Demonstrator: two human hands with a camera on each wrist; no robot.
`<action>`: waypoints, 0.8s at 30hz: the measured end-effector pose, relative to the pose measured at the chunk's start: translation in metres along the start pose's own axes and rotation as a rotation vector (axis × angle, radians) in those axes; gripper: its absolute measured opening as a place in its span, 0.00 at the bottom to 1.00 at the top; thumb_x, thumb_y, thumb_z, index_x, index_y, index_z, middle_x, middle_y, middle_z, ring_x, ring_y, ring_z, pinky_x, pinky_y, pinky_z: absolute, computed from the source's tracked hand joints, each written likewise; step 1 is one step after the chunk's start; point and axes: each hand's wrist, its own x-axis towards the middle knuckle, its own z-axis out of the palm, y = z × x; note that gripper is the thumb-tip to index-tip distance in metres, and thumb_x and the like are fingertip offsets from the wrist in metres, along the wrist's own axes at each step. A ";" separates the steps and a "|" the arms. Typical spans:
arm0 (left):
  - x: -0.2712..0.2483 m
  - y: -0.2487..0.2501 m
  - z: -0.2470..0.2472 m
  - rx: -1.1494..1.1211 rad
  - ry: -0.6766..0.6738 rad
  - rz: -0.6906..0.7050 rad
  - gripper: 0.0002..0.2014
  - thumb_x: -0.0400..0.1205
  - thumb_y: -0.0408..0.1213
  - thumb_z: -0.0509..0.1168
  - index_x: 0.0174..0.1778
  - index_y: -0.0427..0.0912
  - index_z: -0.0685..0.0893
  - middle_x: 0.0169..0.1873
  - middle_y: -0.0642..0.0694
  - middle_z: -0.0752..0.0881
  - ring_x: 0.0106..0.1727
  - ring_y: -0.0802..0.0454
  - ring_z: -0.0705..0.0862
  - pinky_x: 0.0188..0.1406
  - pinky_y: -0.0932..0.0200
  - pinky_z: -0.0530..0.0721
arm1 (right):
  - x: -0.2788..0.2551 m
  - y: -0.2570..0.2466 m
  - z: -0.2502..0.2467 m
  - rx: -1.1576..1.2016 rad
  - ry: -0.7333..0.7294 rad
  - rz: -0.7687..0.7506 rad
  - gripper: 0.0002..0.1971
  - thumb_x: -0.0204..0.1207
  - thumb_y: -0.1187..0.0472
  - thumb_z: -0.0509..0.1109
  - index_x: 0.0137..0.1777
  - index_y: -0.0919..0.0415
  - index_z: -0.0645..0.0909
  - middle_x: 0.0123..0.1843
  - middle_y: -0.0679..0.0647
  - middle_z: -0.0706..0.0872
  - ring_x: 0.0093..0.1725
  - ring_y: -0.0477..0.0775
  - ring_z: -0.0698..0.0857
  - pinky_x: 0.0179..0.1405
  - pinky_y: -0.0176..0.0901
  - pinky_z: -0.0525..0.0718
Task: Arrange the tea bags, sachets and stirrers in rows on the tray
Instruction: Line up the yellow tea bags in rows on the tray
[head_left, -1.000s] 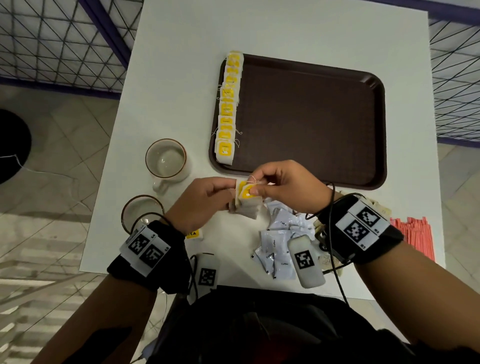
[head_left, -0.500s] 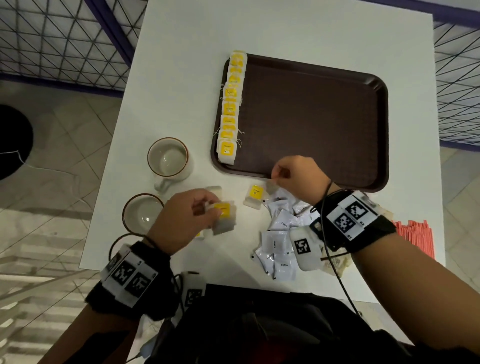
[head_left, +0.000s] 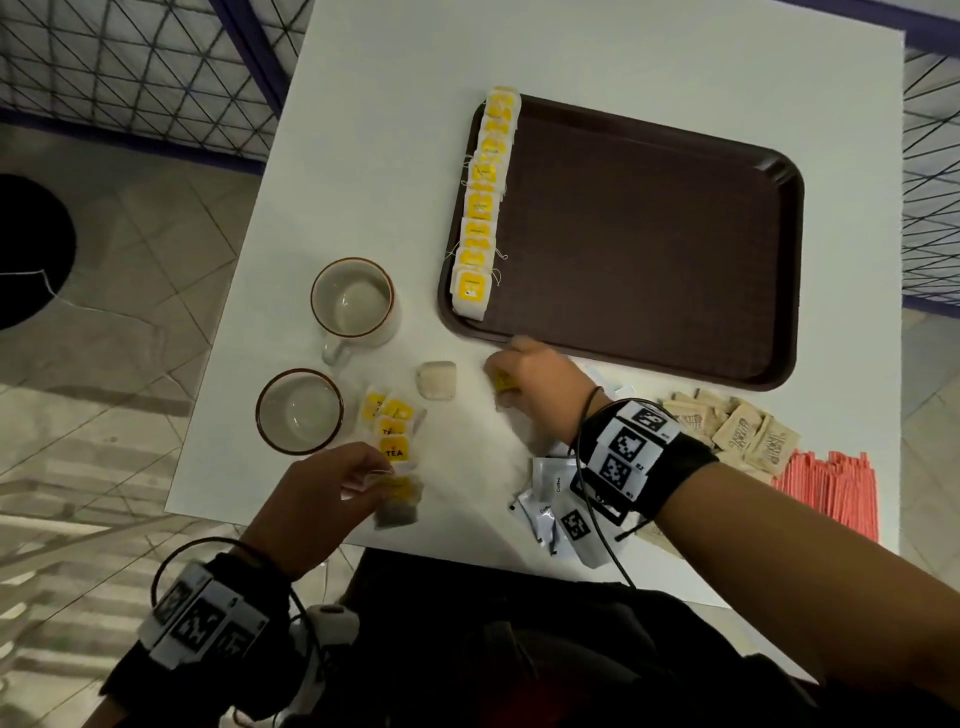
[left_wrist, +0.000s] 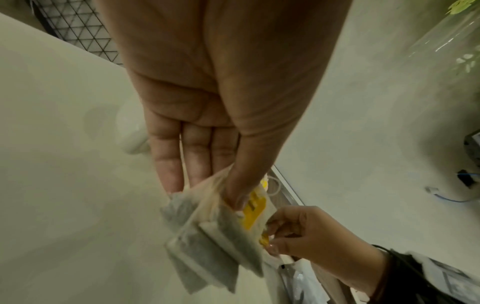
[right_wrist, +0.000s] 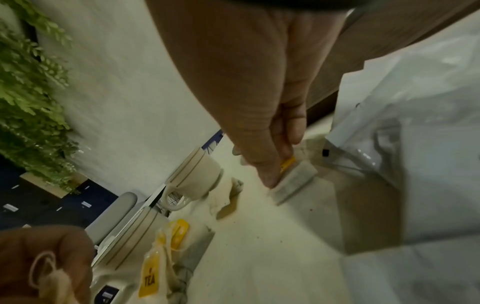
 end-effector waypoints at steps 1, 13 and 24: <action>0.000 -0.004 0.000 0.012 0.008 -0.005 0.13 0.73 0.36 0.74 0.42 0.61 0.80 0.41 0.63 0.85 0.43 0.63 0.84 0.40 0.78 0.78 | 0.001 0.002 0.000 -0.014 0.017 0.036 0.14 0.69 0.64 0.73 0.54 0.64 0.80 0.54 0.60 0.78 0.50 0.63 0.80 0.46 0.46 0.76; -0.001 -0.026 0.009 0.029 -0.005 -0.022 0.10 0.76 0.38 0.72 0.37 0.57 0.79 0.41 0.62 0.85 0.43 0.64 0.83 0.39 0.78 0.77 | 0.013 -0.019 0.005 0.092 -0.051 0.091 0.16 0.69 0.66 0.73 0.55 0.69 0.78 0.56 0.64 0.76 0.51 0.65 0.79 0.52 0.51 0.77; -0.002 -0.028 0.011 0.013 -0.016 -0.018 0.10 0.76 0.35 0.72 0.36 0.56 0.80 0.43 0.64 0.83 0.43 0.62 0.82 0.39 0.76 0.77 | 0.022 -0.026 0.014 -0.052 -0.103 0.061 0.08 0.68 0.69 0.67 0.47 0.65 0.79 0.53 0.64 0.78 0.52 0.67 0.77 0.53 0.55 0.79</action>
